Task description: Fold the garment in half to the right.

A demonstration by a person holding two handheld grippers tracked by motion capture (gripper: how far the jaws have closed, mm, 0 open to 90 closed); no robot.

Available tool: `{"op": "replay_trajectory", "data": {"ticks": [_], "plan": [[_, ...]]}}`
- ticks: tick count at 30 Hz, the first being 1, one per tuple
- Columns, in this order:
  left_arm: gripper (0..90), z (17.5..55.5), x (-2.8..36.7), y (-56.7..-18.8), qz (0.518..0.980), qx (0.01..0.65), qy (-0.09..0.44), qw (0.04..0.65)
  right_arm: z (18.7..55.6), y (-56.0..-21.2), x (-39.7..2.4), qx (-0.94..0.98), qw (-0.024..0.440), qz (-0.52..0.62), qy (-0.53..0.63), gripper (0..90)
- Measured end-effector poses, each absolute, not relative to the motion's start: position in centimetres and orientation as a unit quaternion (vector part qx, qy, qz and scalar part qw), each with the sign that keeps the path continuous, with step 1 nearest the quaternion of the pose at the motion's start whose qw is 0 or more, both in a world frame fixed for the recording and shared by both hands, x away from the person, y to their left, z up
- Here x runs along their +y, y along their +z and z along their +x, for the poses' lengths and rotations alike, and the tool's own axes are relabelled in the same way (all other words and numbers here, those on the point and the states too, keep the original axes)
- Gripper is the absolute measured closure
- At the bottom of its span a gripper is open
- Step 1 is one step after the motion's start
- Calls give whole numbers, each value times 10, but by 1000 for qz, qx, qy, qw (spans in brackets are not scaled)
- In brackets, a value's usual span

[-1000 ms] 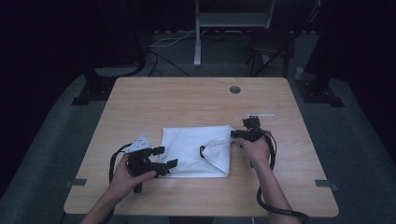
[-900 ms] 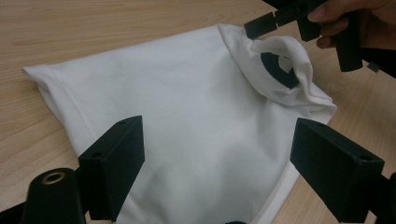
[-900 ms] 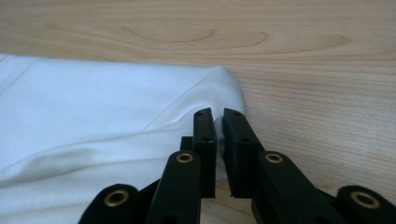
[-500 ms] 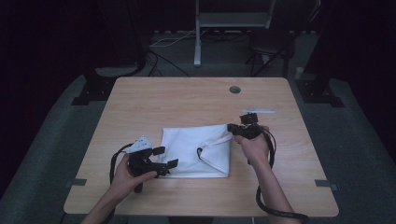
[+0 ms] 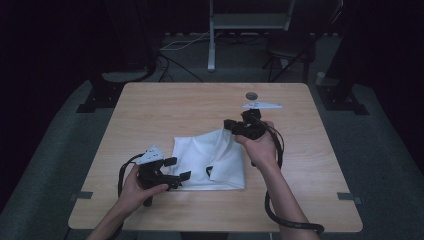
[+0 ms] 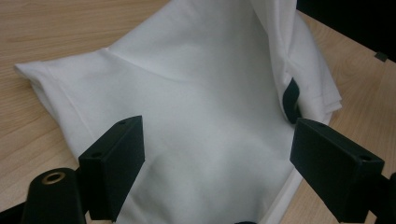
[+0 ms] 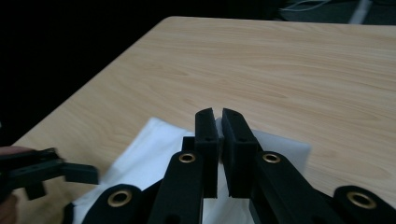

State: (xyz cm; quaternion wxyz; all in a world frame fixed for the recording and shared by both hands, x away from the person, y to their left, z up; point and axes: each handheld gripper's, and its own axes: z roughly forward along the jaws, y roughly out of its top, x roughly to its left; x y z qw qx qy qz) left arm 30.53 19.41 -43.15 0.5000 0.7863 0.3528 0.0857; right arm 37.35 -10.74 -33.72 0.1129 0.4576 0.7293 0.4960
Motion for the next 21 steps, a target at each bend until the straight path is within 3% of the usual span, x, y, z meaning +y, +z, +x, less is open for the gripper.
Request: {"op": "replay_trajectory", "data": {"ticks": [21], "plan": [[180,306,180,-423,778,294,81,550,372,-328,-74,747,91,424,505,860]]}}
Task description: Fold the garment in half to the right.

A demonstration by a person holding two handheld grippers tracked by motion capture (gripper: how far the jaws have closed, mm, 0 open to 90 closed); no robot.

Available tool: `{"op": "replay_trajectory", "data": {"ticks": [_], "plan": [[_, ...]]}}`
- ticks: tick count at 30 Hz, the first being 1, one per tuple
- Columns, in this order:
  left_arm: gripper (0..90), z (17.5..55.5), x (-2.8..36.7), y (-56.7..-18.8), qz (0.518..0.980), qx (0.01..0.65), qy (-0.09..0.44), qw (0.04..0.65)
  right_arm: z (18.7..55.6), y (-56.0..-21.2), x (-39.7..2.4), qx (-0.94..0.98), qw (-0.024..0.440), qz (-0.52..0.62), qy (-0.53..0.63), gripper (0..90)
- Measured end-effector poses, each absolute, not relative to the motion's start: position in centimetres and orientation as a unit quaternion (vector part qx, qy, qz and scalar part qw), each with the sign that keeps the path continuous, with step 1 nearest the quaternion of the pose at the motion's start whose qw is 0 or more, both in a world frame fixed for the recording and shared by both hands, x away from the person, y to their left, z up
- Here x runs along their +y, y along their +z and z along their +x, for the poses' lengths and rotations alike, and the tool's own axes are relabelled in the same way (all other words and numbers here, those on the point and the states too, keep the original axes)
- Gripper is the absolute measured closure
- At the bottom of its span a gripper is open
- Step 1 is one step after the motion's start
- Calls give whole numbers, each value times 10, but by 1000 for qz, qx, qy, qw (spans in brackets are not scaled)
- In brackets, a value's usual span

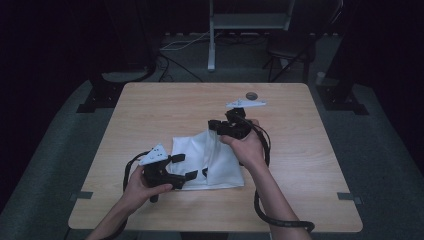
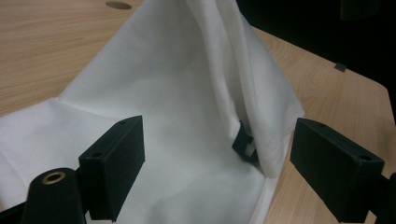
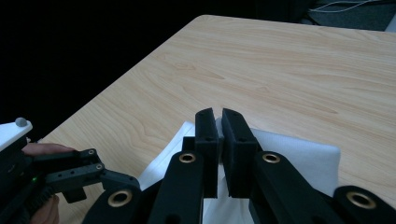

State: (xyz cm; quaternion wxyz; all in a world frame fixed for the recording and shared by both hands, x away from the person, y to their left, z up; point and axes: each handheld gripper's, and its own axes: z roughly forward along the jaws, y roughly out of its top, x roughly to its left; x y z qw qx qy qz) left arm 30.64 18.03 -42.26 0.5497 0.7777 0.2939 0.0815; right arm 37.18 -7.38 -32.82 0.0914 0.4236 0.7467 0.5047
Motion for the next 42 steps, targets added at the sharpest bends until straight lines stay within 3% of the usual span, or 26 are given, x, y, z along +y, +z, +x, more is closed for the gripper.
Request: {"op": "replay_trajectory", "data": {"ticks": [32,34,37,42], "plan": [[188,327,155,-410,769,291,96,561,366,-324,-45,752,57,403,518,860],[312,327,154,-411,768,286,101,564,366,-324,-45,752,57,403,518,860],[325,327,152,-411,769,292,95,560,365,-324,-45,753,57,402,517,860],[437,328,149,-410,767,294,89,564,364,-323,-44,755,54,400,517,859]]}}
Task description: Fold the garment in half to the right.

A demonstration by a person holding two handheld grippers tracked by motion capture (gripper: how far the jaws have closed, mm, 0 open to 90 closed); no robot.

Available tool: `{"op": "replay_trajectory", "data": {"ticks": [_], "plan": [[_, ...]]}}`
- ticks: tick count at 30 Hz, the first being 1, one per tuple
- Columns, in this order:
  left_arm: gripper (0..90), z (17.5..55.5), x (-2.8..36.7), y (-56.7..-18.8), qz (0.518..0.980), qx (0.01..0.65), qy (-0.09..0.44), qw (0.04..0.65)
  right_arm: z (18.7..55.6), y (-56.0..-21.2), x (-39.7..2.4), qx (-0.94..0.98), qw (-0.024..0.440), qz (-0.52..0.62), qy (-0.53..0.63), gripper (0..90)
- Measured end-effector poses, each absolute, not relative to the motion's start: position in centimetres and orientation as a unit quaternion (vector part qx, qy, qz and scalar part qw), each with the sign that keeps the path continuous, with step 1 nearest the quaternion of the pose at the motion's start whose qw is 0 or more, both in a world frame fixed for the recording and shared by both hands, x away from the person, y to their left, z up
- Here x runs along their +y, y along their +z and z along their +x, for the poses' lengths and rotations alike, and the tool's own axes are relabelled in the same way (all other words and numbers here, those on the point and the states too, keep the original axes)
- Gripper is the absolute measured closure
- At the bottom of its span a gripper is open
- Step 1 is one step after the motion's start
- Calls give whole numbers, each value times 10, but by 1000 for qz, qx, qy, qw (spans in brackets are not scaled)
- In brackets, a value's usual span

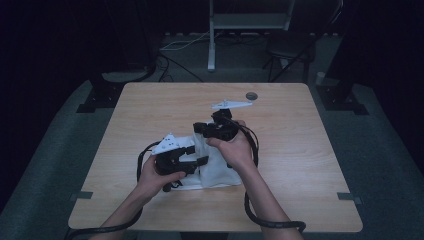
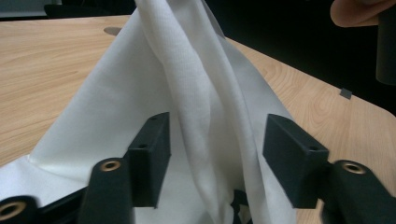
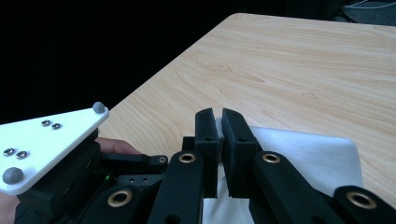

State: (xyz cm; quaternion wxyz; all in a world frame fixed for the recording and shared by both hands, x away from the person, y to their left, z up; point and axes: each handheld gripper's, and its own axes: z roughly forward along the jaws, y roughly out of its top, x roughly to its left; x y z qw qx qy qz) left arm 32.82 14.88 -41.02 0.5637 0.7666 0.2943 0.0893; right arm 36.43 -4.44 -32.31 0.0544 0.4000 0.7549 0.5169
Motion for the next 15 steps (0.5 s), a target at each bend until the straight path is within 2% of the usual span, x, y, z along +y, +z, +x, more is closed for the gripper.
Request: {"op": "replay_trajectory", "data": {"ticks": [5,13,15], "plan": [[542,329,148,-411,764,308,92,560,364,-324,-45,756,54,400,515,858],[798,328,150,-414,752,316,77,574,364,-324,-48,757,57,400,514,849],[821,328,150,-415,751,315,72,576,364,-325,-49,757,58,399,514,848]]}}
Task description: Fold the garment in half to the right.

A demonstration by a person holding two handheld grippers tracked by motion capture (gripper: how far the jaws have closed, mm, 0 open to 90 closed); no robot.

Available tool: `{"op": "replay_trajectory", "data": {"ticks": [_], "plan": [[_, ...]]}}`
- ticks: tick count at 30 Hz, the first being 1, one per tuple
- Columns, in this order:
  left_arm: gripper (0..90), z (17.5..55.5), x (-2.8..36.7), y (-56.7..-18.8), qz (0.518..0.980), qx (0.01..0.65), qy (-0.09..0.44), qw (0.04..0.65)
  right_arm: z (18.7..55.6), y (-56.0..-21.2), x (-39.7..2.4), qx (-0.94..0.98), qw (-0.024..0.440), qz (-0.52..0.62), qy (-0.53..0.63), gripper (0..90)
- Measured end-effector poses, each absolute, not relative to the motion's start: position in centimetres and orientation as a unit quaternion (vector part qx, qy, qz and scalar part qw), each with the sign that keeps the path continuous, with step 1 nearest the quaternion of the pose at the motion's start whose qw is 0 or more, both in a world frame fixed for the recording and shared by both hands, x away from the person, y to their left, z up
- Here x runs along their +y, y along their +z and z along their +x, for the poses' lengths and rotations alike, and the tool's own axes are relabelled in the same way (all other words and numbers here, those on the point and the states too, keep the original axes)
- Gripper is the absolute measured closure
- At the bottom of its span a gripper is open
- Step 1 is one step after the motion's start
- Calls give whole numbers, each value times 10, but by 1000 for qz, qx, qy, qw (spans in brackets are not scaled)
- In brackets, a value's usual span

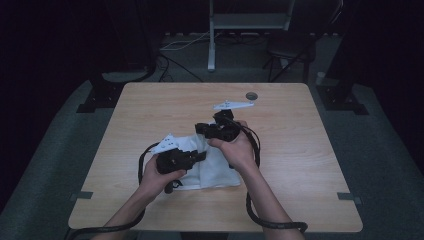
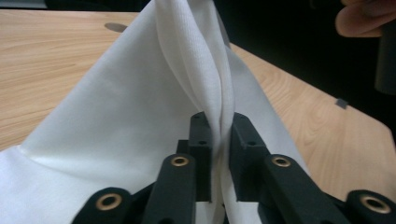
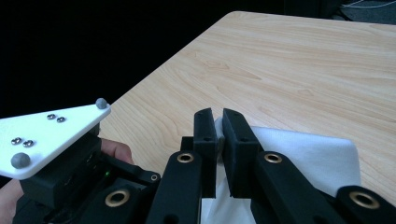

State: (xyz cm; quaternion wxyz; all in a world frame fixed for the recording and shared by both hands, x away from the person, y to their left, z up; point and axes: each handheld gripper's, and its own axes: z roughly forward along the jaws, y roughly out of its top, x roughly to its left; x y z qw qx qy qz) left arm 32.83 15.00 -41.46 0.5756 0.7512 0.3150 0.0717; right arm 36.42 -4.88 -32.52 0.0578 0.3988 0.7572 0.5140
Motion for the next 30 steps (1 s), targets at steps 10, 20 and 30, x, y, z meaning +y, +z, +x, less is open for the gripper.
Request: {"op": "replay_trajectory", "data": {"ticks": [10,20,30], "plan": [[858,327,155,-413,744,313,74,586,365,-328,-50,764,66,390,510,729],[859,325,169,-401,732,325,67,595,363,-325,-64,747,88,388,532,381],[859,319,183,-393,731,346,67,584,366,-327,-87,716,83,421,550,284]]}}
